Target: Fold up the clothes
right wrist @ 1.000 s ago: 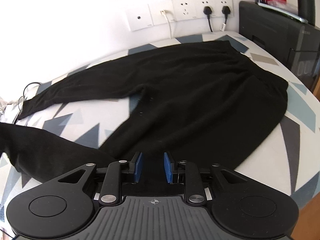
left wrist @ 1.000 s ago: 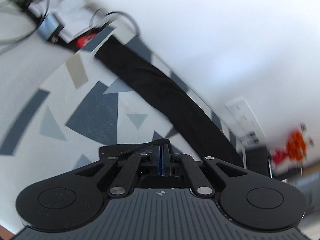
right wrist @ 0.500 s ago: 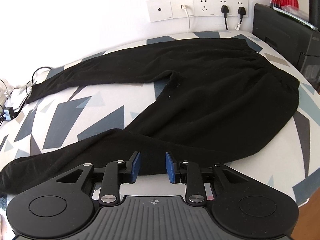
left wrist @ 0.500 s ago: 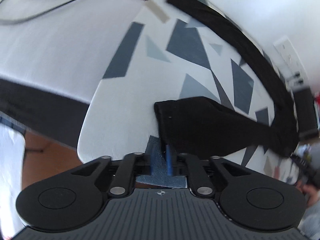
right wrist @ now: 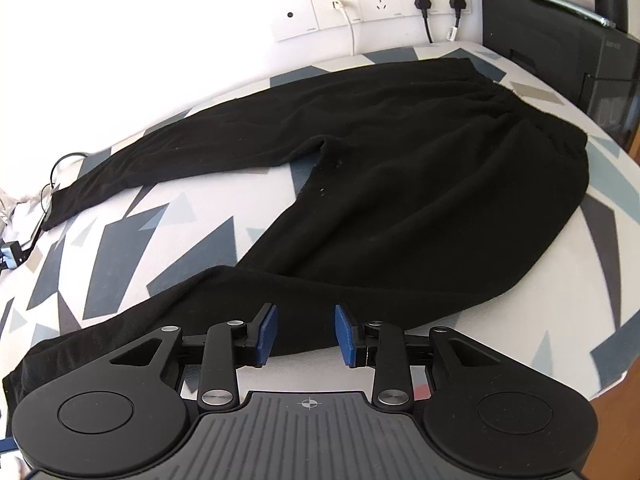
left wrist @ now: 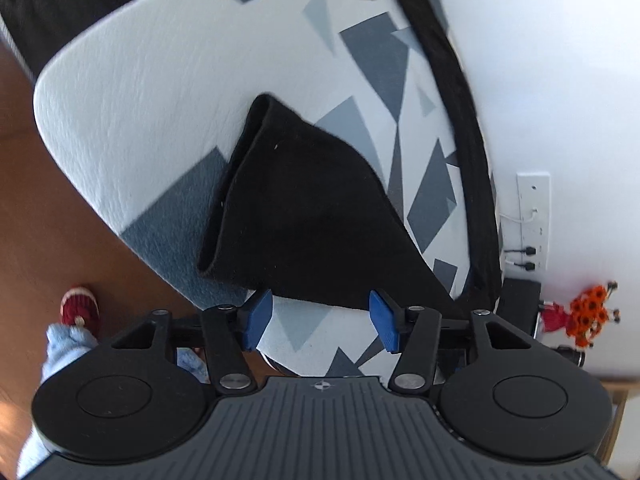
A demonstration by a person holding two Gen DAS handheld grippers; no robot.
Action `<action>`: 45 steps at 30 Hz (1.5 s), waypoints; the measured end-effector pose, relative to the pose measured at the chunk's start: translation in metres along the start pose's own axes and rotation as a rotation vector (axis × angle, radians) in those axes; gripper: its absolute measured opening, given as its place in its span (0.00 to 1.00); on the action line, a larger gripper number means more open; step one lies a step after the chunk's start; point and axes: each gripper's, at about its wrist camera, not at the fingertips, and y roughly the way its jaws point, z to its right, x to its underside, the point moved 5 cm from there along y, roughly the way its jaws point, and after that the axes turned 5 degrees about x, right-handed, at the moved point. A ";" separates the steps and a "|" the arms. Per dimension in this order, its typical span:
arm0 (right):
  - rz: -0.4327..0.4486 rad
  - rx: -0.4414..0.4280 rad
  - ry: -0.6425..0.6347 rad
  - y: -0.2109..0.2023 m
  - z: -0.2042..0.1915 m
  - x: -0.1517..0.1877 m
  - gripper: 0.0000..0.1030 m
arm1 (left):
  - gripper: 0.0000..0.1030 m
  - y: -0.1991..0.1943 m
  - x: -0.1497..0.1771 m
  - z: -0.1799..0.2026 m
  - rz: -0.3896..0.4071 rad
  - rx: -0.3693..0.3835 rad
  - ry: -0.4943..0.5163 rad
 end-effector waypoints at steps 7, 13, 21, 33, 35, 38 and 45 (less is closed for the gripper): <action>-0.002 0.040 0.064 0.000 0.036 -0.004 0.30 | 0.52 0.007 -0.001 0.007 0.116 -0.076 -0.004; -0.016 0.036 0.154 0.005 0.063 -0.003 0.31 | 0.02 -0.007 -0.023 0.004 0.268 -0.166 -0.018; -0.021 0.022 0.184 0.013 0.070 -0.005 0.34 | 0.01 -0.068 -0.029 0.035 0.431 -0.141 0.086; -0.014 0.114 0.341 0.010 0.099 0.001 0.45 | 0.01 -0.066 -0.018 -0.002 0.403 -0.288 0.012; 0.023 0.132 0.400 0.003 0.109 -0.005 0.52 | 0.01 -0.073 -0.026 0.010 0.453 -0.272 0.046; 0.108 0.139 0.531 -0.016 0.129 -0.018 0.62 | 0.01 -0.086 -0.032 0.019 0.514 -0.273 0.069; 0.168 0.175 0.585 -0.027 0.163 -0.036 0.76 | 0.01 -0.073 -0.018 -0.029 0.459 -0.381 -0.080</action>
